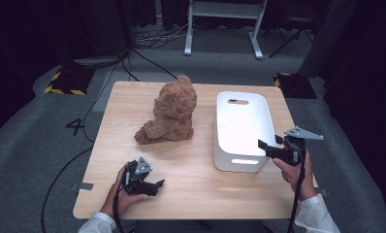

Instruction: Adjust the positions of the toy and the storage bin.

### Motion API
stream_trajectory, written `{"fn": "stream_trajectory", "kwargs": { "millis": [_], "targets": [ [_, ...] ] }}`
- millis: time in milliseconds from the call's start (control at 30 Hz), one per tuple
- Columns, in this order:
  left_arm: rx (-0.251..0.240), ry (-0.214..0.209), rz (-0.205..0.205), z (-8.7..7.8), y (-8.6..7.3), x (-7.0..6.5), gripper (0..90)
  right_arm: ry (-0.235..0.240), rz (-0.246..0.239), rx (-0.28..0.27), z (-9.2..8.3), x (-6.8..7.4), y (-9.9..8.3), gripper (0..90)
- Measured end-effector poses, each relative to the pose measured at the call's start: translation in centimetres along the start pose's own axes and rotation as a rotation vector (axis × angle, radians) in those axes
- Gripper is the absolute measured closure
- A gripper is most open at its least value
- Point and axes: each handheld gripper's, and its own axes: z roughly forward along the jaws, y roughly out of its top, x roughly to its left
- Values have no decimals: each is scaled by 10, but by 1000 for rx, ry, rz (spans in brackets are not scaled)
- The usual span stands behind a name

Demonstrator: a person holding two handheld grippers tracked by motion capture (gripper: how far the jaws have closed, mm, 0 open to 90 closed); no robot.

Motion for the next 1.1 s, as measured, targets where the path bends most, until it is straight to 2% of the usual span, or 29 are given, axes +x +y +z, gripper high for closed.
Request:
{"fn": "stream_trajectory", "kwargs": {
  "millis": [333,600,700,833,933,1067,1100],
  "targets": [
    [0,0,0,0,0,0,148,22,-21,18,9,6,3,358],
    [0,-2,0,0,0,0,148,40,-39,23,10,4,5,413],
    [0,0,0,0,0,0,148,31,-43,23,9,6,5,378],
    [0,-1,0,0,0,0,148,42,-65,-12,-2,9,6,332],
    [0,-2,0,0,0,0,148,54,-70,-58,-22,2,7,315],
    [0,0,-1,0,0,0,148,63,-75,-87,-35,-8,5,301],
    [-1,0,0,0,0,0,148,60,-84,-108,-42,-14,3,297]
  ]
}}
